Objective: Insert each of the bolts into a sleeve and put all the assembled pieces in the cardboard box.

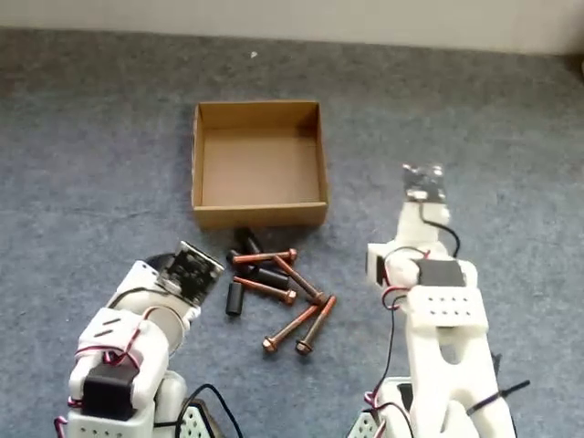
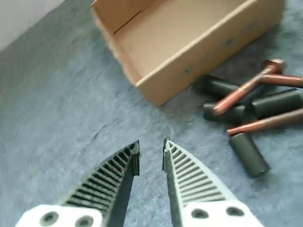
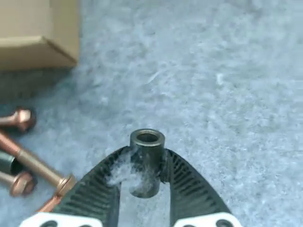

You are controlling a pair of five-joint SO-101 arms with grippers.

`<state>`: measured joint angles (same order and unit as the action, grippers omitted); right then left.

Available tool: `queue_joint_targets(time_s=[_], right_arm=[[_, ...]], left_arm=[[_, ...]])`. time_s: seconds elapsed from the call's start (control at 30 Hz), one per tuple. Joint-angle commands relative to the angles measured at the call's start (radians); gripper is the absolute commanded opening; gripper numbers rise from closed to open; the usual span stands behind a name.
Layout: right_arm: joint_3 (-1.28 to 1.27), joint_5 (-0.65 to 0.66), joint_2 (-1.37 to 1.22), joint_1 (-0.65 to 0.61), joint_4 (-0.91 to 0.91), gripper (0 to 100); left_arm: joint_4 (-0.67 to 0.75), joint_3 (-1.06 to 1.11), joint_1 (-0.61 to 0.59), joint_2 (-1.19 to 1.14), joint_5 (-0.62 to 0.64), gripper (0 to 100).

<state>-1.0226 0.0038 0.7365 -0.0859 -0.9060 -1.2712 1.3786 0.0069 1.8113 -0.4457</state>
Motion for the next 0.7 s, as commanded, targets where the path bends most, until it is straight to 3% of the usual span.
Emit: queue_joint_targets(time_s=[0.0, 0.27, 0.43, 0.67], right_arm=[[-0.013, -0.064, 0.051, 0.088, 0.090, 0.5], [-0.013, -0.175, 0.053, 0.282, 0.159, 0.5], [-0.013, -0.203, 0.053, 0.352, 0.188, 0.5], [-0.018, -0.209, 0.053, 0.394, 0.217, 0.5]], left_arm=[[-0.041, -0.137, 0.104, -0.084, -0.058, 12], [-0.040, -0.418, 0.289, -0.579, -0.209, 13], [-0.034, -0.579, 0.409, -0.909, -0.336, 20], [0.169, -0.648, 0.558, -1.276, -0.465, 20]])
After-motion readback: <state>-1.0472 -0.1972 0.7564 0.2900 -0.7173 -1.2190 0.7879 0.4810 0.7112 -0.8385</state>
